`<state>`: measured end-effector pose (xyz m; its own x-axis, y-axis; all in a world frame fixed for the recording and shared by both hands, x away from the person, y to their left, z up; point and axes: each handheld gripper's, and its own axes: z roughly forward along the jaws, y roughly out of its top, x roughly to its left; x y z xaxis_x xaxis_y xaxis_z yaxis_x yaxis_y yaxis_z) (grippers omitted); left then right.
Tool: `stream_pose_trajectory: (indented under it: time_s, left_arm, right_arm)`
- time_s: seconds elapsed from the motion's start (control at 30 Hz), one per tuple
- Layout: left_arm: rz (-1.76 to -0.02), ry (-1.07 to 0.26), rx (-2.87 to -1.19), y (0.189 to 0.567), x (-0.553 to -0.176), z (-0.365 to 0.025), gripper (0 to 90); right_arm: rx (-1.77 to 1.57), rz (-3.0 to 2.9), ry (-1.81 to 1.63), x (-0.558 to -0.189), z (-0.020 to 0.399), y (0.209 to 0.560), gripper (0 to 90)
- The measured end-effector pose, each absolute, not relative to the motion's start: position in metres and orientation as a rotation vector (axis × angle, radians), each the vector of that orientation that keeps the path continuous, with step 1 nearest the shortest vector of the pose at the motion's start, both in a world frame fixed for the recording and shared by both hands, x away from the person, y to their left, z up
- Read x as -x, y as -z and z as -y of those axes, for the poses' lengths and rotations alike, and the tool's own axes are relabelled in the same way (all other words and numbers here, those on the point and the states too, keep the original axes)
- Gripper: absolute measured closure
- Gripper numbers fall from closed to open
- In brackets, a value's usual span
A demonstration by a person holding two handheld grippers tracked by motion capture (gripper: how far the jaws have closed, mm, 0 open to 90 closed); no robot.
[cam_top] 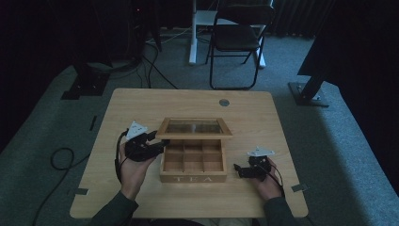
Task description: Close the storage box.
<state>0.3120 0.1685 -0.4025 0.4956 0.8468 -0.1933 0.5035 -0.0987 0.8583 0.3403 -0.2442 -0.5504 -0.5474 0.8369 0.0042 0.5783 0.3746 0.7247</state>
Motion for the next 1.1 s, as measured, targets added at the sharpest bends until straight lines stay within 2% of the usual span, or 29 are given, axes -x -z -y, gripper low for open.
stream_pose_trajectory:
  time_s: [0.73,1.1]
  left_arm:
    - [-1.088,-0.506,-1.796,0.425,-0.292,-0.165,40.1]
    - [-1.099,-0.48,-1.812,0.438,-0.283,-0.165,38.7]
  right_arm:
    - [-1.236,-2.275,-0.98,-0.34,0.244,0.55,12.5]
    - [-1.238,-2.276,-0.979,-0.34,0.244,0.55,12.5]
